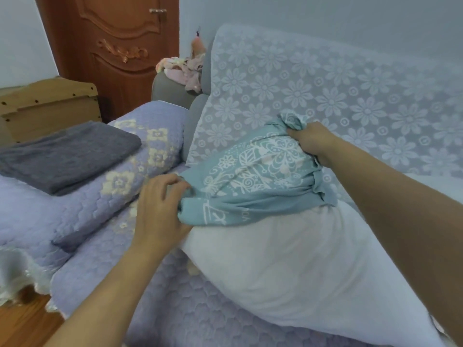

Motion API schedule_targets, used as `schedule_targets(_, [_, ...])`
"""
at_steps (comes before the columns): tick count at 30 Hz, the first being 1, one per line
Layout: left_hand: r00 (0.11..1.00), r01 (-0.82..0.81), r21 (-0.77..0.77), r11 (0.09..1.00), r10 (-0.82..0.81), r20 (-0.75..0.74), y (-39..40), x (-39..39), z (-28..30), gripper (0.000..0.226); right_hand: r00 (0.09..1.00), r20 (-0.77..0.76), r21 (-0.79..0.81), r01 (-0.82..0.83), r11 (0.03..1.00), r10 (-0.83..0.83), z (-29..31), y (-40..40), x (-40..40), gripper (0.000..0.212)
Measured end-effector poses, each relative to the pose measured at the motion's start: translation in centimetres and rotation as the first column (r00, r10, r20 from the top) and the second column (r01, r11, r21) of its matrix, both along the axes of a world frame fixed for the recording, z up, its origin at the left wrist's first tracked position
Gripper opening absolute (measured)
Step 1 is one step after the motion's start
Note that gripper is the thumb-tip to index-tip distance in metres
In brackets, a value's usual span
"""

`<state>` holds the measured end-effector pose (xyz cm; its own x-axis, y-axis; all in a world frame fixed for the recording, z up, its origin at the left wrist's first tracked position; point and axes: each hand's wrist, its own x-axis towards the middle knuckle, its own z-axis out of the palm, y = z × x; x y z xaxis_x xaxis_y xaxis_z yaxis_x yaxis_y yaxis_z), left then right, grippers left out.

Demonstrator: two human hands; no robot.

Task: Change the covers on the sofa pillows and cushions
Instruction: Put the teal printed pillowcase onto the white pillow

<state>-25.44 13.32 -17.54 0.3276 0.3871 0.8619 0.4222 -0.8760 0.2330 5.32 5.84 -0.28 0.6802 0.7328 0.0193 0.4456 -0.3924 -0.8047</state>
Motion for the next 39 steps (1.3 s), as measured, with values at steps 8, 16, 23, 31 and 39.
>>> schedule_targets(8, [0.864, 0.504, -0.808, 0.304, -0.153, 0.481, 2.4, -1.9, 9.3, 0.023, 0.967, -0.133, -0.295, -0.248, 0.922, 0.218, -0.1, -0.2, -0.1, 0.04])
schedule_targets(16, [0.875, -0.308, -0.331, 0.892, 0.128, -0.467, 5.3, 5.6, 12.8, 0.055, 0.811, -0.365, -0.342, -0.574, 0.744, 0.457, -0.8, -2.1, -1.8, 0.082])
schedule_targets(23, [0.985, 0.171, -0.084, 0.982, -0.17, 0.029, -5.9, -6.0, 4.5, 0.038, 0.899, -0.3, -0.222, -0.392, 0.893, 0.32, -1.9, -4.7, 2.5, 0.04])
schedule_targets(31, [0.847, 0.32, -0.529, 0.786, -0.488, -0.213, -1.3, -0.4, 8.3, 0.05, 0.819, -0.385, -0.347, -0.556, 0.755, 0.426, -1.6, -6.3, 1.2, 0.047])
schedule_targets(39, [0.933, 0.281, -0.127, 0.951, -0.301, -0.197, -1.8, 9.2, 14.2, 0.026, 0.938, -0.246, -0.306, -0.315, 0.898, 0.246, -3.1, -9.8, 6.2, 0.023])
